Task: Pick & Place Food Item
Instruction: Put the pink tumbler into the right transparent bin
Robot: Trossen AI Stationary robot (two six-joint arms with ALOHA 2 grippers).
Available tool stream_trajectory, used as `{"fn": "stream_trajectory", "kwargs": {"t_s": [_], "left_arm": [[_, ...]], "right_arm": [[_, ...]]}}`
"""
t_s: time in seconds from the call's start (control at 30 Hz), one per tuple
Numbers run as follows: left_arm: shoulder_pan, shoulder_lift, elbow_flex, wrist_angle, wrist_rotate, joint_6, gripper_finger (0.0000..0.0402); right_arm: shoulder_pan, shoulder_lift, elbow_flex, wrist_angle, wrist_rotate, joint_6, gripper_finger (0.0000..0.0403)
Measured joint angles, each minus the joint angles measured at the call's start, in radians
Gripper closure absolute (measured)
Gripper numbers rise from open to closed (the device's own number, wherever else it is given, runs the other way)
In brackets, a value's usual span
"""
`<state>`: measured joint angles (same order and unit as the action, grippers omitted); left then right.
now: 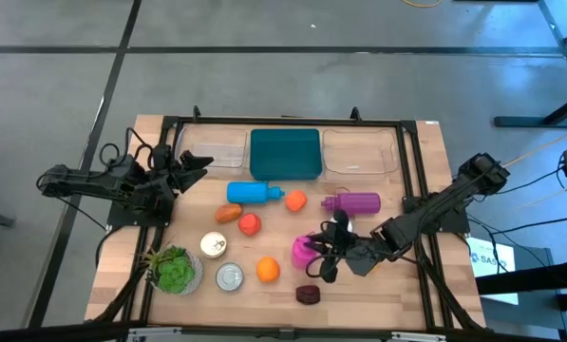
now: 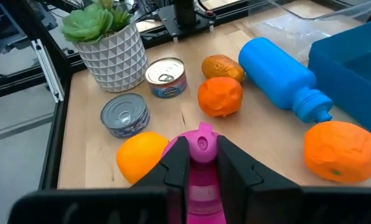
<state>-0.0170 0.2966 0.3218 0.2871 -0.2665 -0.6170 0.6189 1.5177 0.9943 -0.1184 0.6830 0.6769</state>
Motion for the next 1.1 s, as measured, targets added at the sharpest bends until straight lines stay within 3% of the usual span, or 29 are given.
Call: {"fn": "stream_trajectory", "kwargs": {"t_s": [0.23, 0.43, 0.73, 1.1], "left_arm": [[0.0, 0.0, 0.0, 0.0, 0.007, 0.003, 0.0075], [0.0, 0.0, 0.0, 0.0, 0.008, 0.003, 0.0075], [0.0, 0.0, 0.0, 0.0, 0.027, 0.001, 0.0075], [0.0, 0.0, 0.0, 0.0, 0.033, 0.003, 0.0075]], "right_arm": [[-0.004, -0.023, -0.001, -0.034, 0.001, 0.052, 0.0352], [-0.01, -0.071, -0.002, -0.054, 0.066, 0.052, 0.0352], [-0.055, -0.215, -0.001, -0.246, 0.133, 0.146, 0.0352], [-0.164, -0.447, 0.002, -0.307, 0.205, -0.006, 0.0352]]}}
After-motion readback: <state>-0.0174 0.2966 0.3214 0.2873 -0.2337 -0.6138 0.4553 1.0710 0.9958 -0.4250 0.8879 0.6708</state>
